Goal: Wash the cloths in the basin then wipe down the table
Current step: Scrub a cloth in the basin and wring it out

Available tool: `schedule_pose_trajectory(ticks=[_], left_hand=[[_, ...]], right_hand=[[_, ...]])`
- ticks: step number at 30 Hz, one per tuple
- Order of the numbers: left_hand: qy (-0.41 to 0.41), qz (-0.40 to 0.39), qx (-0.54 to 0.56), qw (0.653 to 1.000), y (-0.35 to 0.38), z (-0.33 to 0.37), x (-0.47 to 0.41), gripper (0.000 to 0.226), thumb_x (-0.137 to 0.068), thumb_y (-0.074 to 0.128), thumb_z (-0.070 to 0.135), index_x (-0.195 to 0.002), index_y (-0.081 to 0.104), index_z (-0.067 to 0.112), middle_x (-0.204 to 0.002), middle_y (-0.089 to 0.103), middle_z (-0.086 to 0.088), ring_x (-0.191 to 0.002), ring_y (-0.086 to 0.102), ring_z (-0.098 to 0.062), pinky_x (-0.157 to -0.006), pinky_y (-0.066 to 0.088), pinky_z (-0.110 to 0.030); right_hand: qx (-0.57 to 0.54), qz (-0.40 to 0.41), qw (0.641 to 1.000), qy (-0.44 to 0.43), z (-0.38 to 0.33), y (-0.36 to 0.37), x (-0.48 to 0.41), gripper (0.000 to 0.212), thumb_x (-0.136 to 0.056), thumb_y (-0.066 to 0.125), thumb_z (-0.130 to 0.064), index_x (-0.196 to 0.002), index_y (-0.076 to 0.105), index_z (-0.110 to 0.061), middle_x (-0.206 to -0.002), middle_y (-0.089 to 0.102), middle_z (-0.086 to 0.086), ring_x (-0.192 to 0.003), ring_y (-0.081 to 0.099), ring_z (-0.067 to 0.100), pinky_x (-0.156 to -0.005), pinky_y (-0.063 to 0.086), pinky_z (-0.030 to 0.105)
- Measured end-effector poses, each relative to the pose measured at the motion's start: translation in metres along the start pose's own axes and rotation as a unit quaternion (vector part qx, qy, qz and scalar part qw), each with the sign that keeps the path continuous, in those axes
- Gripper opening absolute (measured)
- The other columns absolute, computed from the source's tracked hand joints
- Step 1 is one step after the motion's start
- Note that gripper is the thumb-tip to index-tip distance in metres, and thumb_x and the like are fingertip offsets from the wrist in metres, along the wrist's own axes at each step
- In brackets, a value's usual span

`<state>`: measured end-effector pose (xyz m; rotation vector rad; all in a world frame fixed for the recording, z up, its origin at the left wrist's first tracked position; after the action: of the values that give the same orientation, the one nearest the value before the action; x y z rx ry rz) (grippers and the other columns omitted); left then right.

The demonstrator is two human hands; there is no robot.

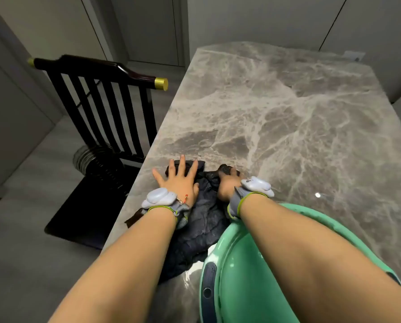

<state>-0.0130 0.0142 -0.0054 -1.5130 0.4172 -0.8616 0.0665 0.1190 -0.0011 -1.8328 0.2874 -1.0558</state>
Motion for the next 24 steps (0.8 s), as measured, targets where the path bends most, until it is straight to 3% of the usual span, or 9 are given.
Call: schedule_pose_trajectory(ticks=[3,6,9,11,14,15,18,21,24], left_hand=[[-0.005,-0.008,0.012,1.0,0.006,0.002,-0.005,0.058,-0.099,0.026,0.042,-0.15,-0.001,0.035,-0.16,-0.01,-0.001,-0.148,-0.007,-0.029,-0.106,-0.001,-0.07],[-0.026,-0.004,0.065,0.998,0.006,0.005,-0.006,0.054,-0.1,0.023,0.043,-0.151,0.006,0.033,-0.161,-0.003,-0.001,-0.148,-0.002,-0.027,-0.109,0.0,-0.067],[-0.08,0.022,0.198,0.977,-0.002,0.012,-0.009,0.052,-0.101,0.027,0.041,-0.149,0.02,0.023,-0.159,0.012,-0.006,-0.147,0.01,-0.028,-0.115,0.009,-0.056],[-0.118,0.048,0.319,0.939,-0.016,0.022,-0.011,0.051,-0.101,0.028,0.039,-0.146,0.03,0.014,-0.153,0.028,-0.012,-0.141,0.027,-0.031,-0.115,0.023,-0.043],[-0.154,0.03,0.475,0.866,-0.049,0.049,-0.001,0.052,-0.101,0.027,0.042,-0.14,0.04,0.01,-0.145,0.043,-0.014,-0.133,0.04,-0.032,-0.106,0.032,-0.032],[-0.154,0.003,0.499,0.853,-0.055,0.054,-0.002,0.054,-0.101,0.025,0.044,-0.139,0.042,0.009,-0.145,0.043,-0.014,-0.134,0.04,-0.03,-0.106,0.031,-0.03],[-0.119,-0.094,0.525,0.837,-0.075,0.09,0.016,0.067,-0.098,0.025,0.052,-0.135,0.049,0.002,-0.143,0.045,-0.02,-0.132,0.044,-0.03,-0.11,0.034,-0.03],[-0.092,-0.146,0.539,0.824,-0.082,0.125,0.046,0.077,-0.092,0.031,0.062,-0.129,0.055,-0.001,-0.135,0.053,-0.022,-0.124,0.053,-0.032,-0.107,0.041,-0.035],[-0.017,-0.143,0.431,0.891,-0.077,0.148,0.067,0.065,-0.098,0.031,0.049,-0.124,0.057,-0.006,-0.133,0.053,-0.026,-0.125,0.051,-0.031,-0.099,0.039,-0.026]], right_hand=[[-0.041,0.009,0.999,-0.004,0.002,-0.008,-0.006,0.036,-0.096,0.042,-0.01,-0.129,0.049,0.001,-0.136,0.049,0.02,-0.125,0.047,0.032,-0.097,0.039,0.033],[-0.054,0.035,0.998,0.0,-0.002,-0.016,-0.003,0.028,-0.095,0.046,-0.009,-0.117,0.059,0.0,-0.124,0.058,0.019,-0.115,0.057,0.031,-0.084,0.044,0.031],[-0.241,0.053,0.969,0.015,0.005,-0.024,0.001,0.019,-0.094,0.044,-0.011,-0.081,0.058,-0.008,-0.094,0.055,0.017,-0.095,0.055,0.025,-0.082,0.045,0.027],[-0.439,0.028,0.897,0.036,0.011,-0.036,0.011,0.031,-0.094,0.04,-0.008,-0.064,0.042,-0.017,-0.074,0.046,0.008,-0.076,0.045,0.021,-0.066,0.042,0.023],[-0.718,-0.001,0.691,0.084,0.028,-0.054,0.038,0.024,-0.09,0.036,-0.01,-0.069,0.044,-0.015,-0.066,0.044,0.005,-0.06,0.045,0.019,-0.058,0.038,0.024],[-0.756,-0.025,0.649,0.079,0.028,-0.057,0.043,0.022,-0.089,0.034,-0.012,-0.072,0.047,-0.013,-0.068,0.049,0.007,-0.061,0.048,0.021,-0.06,0.042,0.027],[-0.805,-0.029,0.592,0.039,0.046,-0.071,0.066,0.028,-0.089,0.03,-0.015,-0.077,0.055,-0.007,-0.062,0.065,0.009,-0.059,0.061,0.024,-0.064,0.048,0.031],[-0.807,-0.004,0.589,0.035,0.075,-0.076,0.093,0.029,-0.09,0.033,-0.017,-0.074,0.055,-0.007,-0.048,0.063,0.006,-0.042,0.062,0.02,-0.059,0.048,0.026],[-0.723,0.0,0.687,0.074,0.105,-0.06,0.11,0.027,-0.09,0.036,-0.018,-0.067,0.049,-0.012,-0.039,0.055,0.001,-0.035,0.055,0.016,-0.04,0.043,0.014]])
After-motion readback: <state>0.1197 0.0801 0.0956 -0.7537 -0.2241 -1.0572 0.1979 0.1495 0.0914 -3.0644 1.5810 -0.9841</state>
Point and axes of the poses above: each hand's wrist, its own x-axis away from the middle knuckle, its own y-axis out of the palm, z = x × y, the point moved 2 cm from there along -x, towards the middle knuckle
